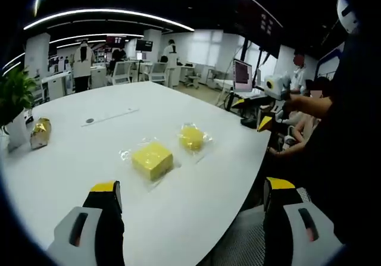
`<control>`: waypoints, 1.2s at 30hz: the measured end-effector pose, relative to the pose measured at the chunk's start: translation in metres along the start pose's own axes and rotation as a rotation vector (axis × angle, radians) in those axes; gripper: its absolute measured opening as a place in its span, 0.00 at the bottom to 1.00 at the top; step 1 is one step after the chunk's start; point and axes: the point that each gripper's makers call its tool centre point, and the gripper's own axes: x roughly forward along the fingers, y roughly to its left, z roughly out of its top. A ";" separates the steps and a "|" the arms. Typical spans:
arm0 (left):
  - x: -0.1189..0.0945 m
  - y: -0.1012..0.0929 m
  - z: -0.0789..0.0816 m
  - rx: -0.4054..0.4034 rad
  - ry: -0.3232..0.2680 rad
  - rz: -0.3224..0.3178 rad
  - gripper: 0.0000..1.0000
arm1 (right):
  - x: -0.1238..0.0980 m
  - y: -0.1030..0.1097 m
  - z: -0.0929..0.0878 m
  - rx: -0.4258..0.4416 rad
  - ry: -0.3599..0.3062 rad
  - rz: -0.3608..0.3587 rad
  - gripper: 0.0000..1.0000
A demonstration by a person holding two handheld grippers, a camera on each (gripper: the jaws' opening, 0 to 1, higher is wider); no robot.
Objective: Compare the silicone blocks by pressing each to a similar depth, holding the contact briefly, and releasing to observe deformation and rebound differences across the visible hardness samples.
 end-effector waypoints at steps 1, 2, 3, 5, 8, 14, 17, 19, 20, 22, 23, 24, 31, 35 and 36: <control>0.001 -0.001 -0.001 -0.001 0.004 -0.003 0.99 | 0.000 0.000 -0.001 0.002 0.001 -0.002 0.89; 0.001 -0.001 -0.003 -0.001 0.009 -0.005 0.99 | -0.001 -0.001 -0.002 0.004 0.003 -0.003 0.89; 0.002 0.000 -0.004 0.000 0.018 -0.007 0.99 | -0.002 -0.001 -0.003 0.006 0.002 -0.007 0.89; 0.002 0.000 -0.004 0.005 0.026 -0.011 0.99 | -0.003 -0.001 -0.005 0.012 0.003 -0.011 0.89; 0.003 0.002 -0.003 0.003 0.023 -0.007 0.99 | -0.006 -0.002 -0.008 0.016 0.007 -0.018 0.90; 0.005 0.001 -0.001 0.022 0.017 -0.011 0.99 | -0.011 -0.004 -0.014 0.025 0.014 -0.040 0.90; 0.008 -0.001 -0.007 0.018 0.036 -0.020 0.99 | -0.012 -0.002 -0.018 0.036 0.022 -0.044 0.90; 0.010 0.000 -0.009 0.020 0.046 -0.023 0.99 | -0.013 -0.003 -0.020 0.032 0.028 -0.044 0.89; 0.011 -0.001 -0.010 0.019 0.048 -0.027 0.99 | -0.013 -0.003 -0.021 0.035 0.032 -0.046 0.89; 0.013 -0.004 -0.008 0.017 0.048 -0.039 0.99 | -0.014 -0.003 -0.021 0.037 0.033 -0.047 0.89; 0.014 -0.004 -0.007 0.018 0.050 -0.043 0.99 | -0.014 -0.004 -0.021 0.037 0.033 -0.049 0.89; 0.015 -0.005 -0.007 0.023 0.052 -0.046 0.99 | -0.014 -0.004 -0.021 0.038 0.033 -0.053 0.89; 0.018 -0.005 -0.003 0.022 0.048 -0.057 0.99 | -0.015 -0.005 -0.022 0.039 0.041 -0.061 0.88; 0.019 -0.007 -0.004 0.021 0.045 -0.064 0.99 | -0.015 -0.004 -0.022 0.038 0.042 -0.062 0.87; 0.020 -0.007 -0.005 0.021 0.046 -0.065 0.99 | -0.015 -0.003 -0.022 0.038 0.041 -0.062 0.88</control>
